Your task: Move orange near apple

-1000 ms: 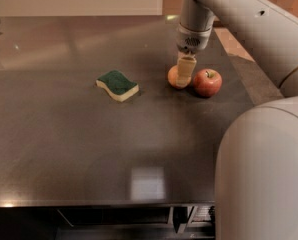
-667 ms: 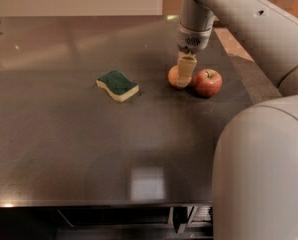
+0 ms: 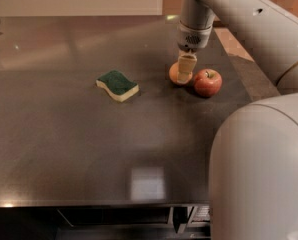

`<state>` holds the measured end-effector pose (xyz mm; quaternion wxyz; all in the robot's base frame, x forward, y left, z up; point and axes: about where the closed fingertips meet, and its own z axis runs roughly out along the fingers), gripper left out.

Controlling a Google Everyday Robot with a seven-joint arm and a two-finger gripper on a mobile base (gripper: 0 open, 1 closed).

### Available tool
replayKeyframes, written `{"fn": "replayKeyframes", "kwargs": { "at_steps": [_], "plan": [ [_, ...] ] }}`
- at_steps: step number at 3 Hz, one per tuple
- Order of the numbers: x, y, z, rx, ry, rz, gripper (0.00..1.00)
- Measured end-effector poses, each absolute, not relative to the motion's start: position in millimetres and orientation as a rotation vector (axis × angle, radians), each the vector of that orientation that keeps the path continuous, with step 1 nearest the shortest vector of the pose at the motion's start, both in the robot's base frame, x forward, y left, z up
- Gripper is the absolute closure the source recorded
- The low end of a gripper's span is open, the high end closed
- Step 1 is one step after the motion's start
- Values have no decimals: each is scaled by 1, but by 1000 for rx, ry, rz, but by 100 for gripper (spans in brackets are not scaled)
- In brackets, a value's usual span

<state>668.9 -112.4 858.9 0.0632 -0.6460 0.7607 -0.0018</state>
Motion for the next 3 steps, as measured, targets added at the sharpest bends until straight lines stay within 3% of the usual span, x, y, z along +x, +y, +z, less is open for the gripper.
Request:
{"fn": "replayKeyframes", "kwargs": {
  "at_steps": [1, 3],
  "plan": [
    [669, -113, 861, -1954, 2295, -7, 0],
    [666, -115, 866, -1953, 2282, 6, 0]
  ]
}}
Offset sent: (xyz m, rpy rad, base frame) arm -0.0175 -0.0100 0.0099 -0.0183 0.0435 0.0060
